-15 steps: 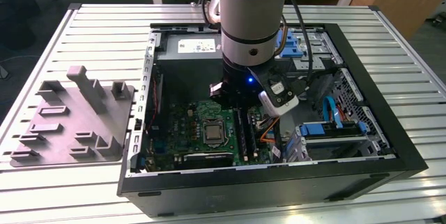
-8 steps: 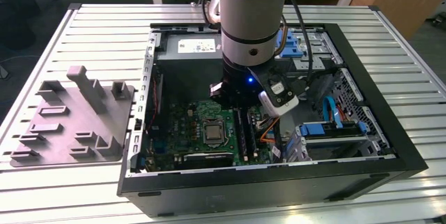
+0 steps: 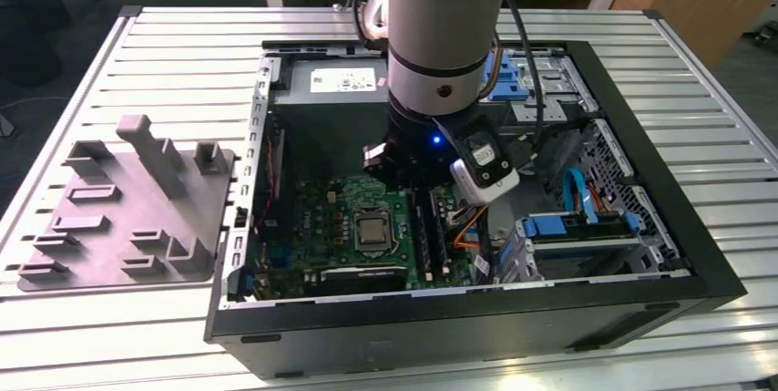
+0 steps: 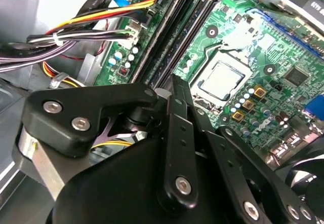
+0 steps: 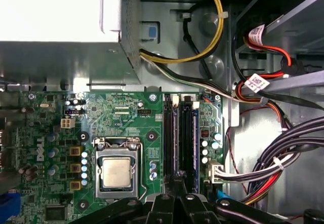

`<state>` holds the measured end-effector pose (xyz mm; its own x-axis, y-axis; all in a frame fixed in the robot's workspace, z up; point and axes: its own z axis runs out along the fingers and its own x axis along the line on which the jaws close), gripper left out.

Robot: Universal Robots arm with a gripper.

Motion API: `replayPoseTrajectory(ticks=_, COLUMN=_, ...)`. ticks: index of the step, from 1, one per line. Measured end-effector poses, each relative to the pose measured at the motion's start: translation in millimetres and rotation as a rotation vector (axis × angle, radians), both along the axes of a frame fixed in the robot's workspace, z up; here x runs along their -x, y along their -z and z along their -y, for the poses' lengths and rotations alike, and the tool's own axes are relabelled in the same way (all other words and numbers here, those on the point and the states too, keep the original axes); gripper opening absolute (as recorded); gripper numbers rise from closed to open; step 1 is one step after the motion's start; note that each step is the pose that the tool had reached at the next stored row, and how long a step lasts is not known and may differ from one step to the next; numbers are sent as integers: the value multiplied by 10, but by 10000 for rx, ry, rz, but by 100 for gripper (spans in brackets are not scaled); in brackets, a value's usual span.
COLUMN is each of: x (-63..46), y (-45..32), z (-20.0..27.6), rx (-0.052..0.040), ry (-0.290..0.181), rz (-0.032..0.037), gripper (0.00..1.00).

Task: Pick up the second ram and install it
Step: 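Press down the second ram until it locks into place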

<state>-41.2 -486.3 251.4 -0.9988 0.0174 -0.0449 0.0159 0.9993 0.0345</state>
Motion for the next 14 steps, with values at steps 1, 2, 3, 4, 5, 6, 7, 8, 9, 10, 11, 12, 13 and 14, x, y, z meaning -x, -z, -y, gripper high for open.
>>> replayPoseTrajectory(ticks=1, x=-1, y=0, z=-7, rx=0, ry=-1, rz=-1, gripper=10)
replayPoseTrajectory(ticks=2, x=-1, y=1, z=-14, rx=0, ry=-1, rz=0, gripper=10)
replayPoseTrajectory(ticks=3, x=-2, y=1, z=-24, rx=1, ry=-1, rz=0, gripper=10)
replayPoseTrajectory(ticks=4, x=-3, y=2, z=-35, rx=2, ry=-1, rz=0, gripper=10)
replayPoseTrajectory(ticks=5, x=-4, y=3, z=-47, rx=1, ry=0, rz=0, gripper=10)
replayPoseTrajectory(ticks=6, x=-5, y=4, z=-60, rx=2, ry=0, rz=1, gripper=10)
replayPoseTrajectory(ticks=7, x=-6, y=6, z=-73, rx=2, ry=0, rz=2, gripper=10)
replayPoseTrajectory(ticks=8, x=-7, y=8, z=-85, rx=2, ry=0, rz=3, gripper=10)
replayPoseTrajectory(ticks=9, x=-11, y=10, z=-93, rx=2, ry=-2, rz=3, gripper=10)
replayPoseTrajectory(ticks=10, x=-18, y=14, z=-100, rx=1, ry=-2, rz=4, gripper=10)
replayPoseTrajectory(ticks=11, x=-26, y=18, z=-104, rx=1, ry=-2, rz=4, gripper=10)
replayPoseTrajectory(ticks=12, x=-35, y=21, z=-107, rx=0, ry=-1, rz=4, gripper=10)
replayPoseTrajectory(ticks=13, x=-44, y=24, z=-112, rx=2, ry=-1, rz=3, gripper=10)
replayPoseTrajectory(ticks=14, x=-49, y=27, z=-122, rx=2, ry=0, rz=4, gripper=10)
